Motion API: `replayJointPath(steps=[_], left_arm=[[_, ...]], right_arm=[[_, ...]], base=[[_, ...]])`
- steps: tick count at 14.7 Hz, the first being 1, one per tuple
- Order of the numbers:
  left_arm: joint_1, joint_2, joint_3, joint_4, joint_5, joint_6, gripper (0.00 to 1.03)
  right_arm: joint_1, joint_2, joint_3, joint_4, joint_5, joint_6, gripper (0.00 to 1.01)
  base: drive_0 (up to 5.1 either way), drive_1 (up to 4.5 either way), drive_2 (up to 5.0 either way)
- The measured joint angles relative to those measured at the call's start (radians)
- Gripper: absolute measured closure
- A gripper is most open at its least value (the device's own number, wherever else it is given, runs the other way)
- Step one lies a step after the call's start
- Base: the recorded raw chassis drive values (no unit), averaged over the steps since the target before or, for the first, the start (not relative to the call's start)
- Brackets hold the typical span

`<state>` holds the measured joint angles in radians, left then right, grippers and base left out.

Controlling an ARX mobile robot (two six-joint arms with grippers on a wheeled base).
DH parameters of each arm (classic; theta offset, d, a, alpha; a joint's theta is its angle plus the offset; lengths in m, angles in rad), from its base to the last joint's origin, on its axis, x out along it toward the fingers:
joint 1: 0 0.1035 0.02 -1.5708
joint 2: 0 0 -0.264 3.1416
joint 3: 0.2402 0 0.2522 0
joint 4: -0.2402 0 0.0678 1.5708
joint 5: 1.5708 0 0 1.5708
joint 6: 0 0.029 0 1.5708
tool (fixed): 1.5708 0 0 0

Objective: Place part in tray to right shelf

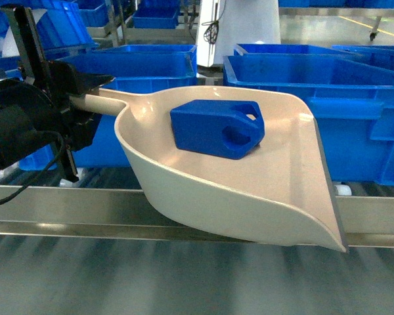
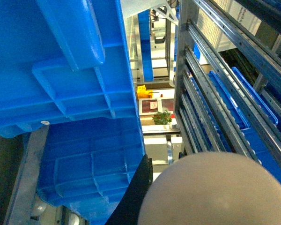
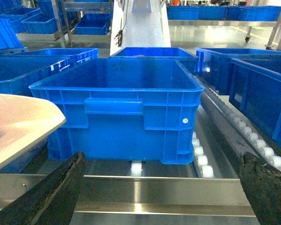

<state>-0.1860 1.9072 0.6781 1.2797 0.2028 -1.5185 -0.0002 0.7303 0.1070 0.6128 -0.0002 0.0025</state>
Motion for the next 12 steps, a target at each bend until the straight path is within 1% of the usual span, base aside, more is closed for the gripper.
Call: replayJointPath(steps=[12], left_arm=[[0.0, 0.0, 0.0, 0.0, 0.0, 0.0, 0.9]], right_arm=[[0.0, -0.001, 0.0, 0.0, 0.0, 0.0, 0.03]], base=[[0.0, 0.0, 0.0]])
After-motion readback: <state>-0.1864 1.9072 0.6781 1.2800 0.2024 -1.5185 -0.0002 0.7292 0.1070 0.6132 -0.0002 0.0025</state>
